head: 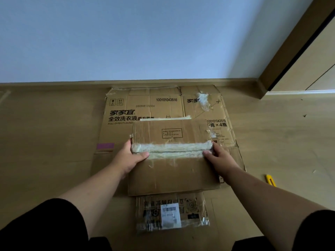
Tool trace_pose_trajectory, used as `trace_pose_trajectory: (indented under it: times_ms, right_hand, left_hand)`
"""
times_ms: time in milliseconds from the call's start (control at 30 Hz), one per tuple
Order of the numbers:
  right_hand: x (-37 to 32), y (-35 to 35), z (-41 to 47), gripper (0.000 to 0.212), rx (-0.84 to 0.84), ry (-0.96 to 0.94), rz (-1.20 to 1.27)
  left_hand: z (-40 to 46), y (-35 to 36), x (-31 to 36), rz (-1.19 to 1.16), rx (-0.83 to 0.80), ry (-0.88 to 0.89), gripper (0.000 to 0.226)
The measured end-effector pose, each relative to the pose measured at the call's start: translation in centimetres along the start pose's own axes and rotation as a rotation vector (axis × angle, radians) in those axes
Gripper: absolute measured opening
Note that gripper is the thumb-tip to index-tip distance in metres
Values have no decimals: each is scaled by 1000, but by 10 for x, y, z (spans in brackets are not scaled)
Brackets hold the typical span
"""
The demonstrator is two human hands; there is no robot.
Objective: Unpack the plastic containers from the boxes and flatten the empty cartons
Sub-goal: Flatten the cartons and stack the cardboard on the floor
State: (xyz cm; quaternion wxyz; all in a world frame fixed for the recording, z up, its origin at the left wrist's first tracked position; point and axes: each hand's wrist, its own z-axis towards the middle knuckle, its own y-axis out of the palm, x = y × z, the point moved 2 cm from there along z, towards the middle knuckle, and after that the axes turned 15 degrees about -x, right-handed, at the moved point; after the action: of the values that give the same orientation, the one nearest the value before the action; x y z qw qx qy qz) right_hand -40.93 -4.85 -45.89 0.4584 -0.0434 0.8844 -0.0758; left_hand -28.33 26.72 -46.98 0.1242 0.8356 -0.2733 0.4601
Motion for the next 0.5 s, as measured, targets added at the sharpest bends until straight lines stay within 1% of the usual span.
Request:
trace_pose_trajectory:
  times_ms: [67, 133, 200, 267, 300, 333, 400, 500]
  right_hand:
    - [-3, -1, -2, 51, -21, -18, 19]
    - [-4, -3, -4, 47, -22, -33, 6]
    - [-1, -9, -6, 45, 59, -32, -3]
    - [10, -21, -9, 40, 173, -8, -61]
    - [17, -29, -12, 36, 226, 15, -85]
    - [24, -38, -16, 32, 273, 41, -101]
    - [41, -61, -23, 26, 345, 98, -119]
    - [77, -101, -31, 24, 438, 218, -227]
  left_hand:
    - [3, -3, 0, 59, 6, -7, 103]
    - [5, -4, 2, 198, 45, -34, 105]
    - [6, 0, 10, 456, 132, -2, 103]
    - [7, 12, 26, 754, 247, 112, 97]
    - [9, 21, 35, 884, 277, 165, 93]
    - [12, 31, 44, 990, 267, 194, 89]
    - [22, 56, 58, 1163, 186, 196, 80]
    - [34, 95, 68, 1307, 106, 194, 75]
